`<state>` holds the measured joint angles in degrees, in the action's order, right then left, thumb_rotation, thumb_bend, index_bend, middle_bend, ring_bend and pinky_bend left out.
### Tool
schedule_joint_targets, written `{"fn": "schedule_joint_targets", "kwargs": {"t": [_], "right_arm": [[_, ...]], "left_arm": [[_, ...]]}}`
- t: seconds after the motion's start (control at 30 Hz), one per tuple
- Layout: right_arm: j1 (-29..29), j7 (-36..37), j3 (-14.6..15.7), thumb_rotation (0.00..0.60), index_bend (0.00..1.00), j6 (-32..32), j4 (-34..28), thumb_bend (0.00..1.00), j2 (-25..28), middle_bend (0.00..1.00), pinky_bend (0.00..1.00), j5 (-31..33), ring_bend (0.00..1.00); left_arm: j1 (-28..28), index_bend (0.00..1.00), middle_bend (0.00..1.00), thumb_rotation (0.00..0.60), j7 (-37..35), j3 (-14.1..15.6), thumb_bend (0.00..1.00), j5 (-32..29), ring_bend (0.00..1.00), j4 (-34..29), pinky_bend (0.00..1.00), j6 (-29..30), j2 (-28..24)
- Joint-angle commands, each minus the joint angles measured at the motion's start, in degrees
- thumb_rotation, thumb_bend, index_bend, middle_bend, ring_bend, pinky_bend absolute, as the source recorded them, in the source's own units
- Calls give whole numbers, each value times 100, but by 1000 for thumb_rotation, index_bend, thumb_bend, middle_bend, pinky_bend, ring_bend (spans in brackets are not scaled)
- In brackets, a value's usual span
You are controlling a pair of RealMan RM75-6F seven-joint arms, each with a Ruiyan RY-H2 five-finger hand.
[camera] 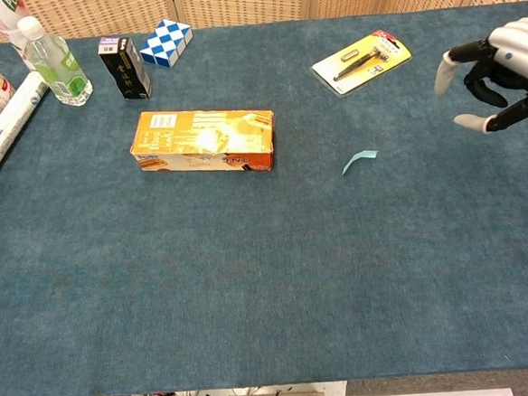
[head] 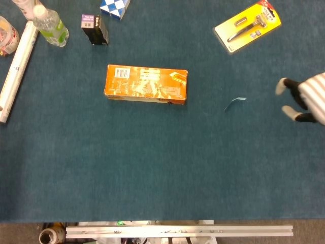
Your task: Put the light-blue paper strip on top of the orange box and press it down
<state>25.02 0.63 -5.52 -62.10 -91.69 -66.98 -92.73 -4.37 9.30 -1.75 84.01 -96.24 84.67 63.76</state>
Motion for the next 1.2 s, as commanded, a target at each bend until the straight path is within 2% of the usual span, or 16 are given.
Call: {"fn": "schedule_joint_targets", "kwargs": {"t": [0.03, 0.23, 0.6, 1.2], "right_arm": [[236, -300, -4, 600, 491, 309, 161, 233, -234, 979, 1000, 46, 1000], [625, -582, 25, 600, 491, 866, 427, 232, -629, 1000, 1000, 244, 1000], [1118, -945, 55, 600, 491, 1508, 1128, 232, -1425, 1000, 1000, 650, 1000], [1600, -1203, 52, 600, 491, 1932, 2080, 252, -2267, 1000, 1000, 1119, 1000]], "left_arm": [[1, 313, 332, 600, -10, 4, 380, -20, 316, 17, 286, -22, -3], [-17, 314, 338, 600, -48, -6, 380, -63, 316, 54, 286, -76, 7], [-42, 314, 338, 600, -53, 24, 380, -41, 317, 66, 286, -144, -19], [-43, 315, 337, 600, -161, 7, 380, -117, 318, 176, 286, -181, 17]]}}
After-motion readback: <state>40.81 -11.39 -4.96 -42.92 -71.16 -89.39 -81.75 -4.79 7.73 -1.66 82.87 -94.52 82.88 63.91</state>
